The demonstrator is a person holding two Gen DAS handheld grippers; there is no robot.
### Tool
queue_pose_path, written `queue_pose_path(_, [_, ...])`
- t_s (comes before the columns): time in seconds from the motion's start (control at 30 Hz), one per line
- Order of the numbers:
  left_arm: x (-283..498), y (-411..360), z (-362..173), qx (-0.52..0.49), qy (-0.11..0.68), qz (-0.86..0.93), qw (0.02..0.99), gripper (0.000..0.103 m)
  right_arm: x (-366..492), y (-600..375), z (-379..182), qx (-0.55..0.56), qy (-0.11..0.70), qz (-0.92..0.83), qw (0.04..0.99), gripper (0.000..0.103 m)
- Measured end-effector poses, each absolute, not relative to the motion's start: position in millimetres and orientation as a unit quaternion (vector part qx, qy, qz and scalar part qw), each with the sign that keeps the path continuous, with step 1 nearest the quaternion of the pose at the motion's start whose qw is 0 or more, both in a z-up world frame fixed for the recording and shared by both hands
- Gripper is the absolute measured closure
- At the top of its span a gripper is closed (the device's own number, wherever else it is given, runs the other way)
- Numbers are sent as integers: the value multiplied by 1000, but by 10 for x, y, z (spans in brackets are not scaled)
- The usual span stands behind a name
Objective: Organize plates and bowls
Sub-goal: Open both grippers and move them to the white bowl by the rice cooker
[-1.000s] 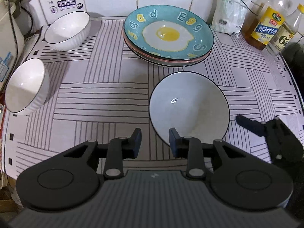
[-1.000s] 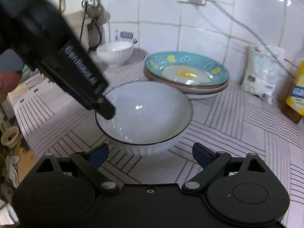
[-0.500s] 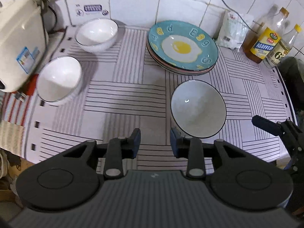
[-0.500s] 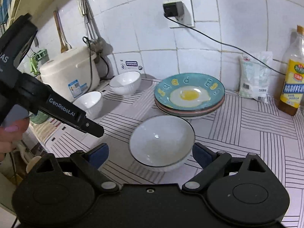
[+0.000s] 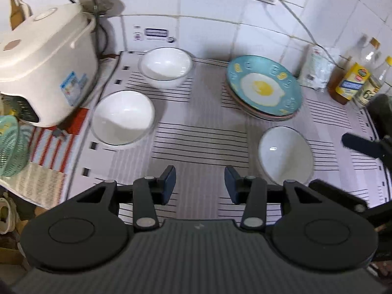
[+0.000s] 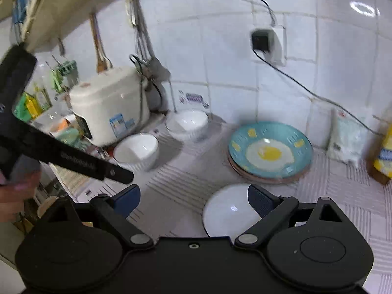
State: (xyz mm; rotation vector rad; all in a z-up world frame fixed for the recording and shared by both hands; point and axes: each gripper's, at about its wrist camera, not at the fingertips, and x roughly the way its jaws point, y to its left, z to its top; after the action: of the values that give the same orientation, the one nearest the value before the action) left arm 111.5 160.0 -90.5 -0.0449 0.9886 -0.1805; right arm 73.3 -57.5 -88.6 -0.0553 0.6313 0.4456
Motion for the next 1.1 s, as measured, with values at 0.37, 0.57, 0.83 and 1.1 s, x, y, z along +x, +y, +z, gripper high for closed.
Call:
queue_pose_path(0.37, [1541,2207,-1112,-28,478,0,878,54,1059,14,-972,-62,247,258,932,6])
queue_pose_path(0.57, [1732,2515,-1335,-39,473,37,879,54,1352,248,-1092,-32,235,293,926,9])
queue_pose_path(0.83, [2021,2770,-1688,-65,472,60,877,54,1764,643,-1354,-22,272,314,909,14])
queue_pose_path(1.1, [2216,2836,-1954,-68,481,70,871,56,2230,857,-1697,10,365,268,892,32])
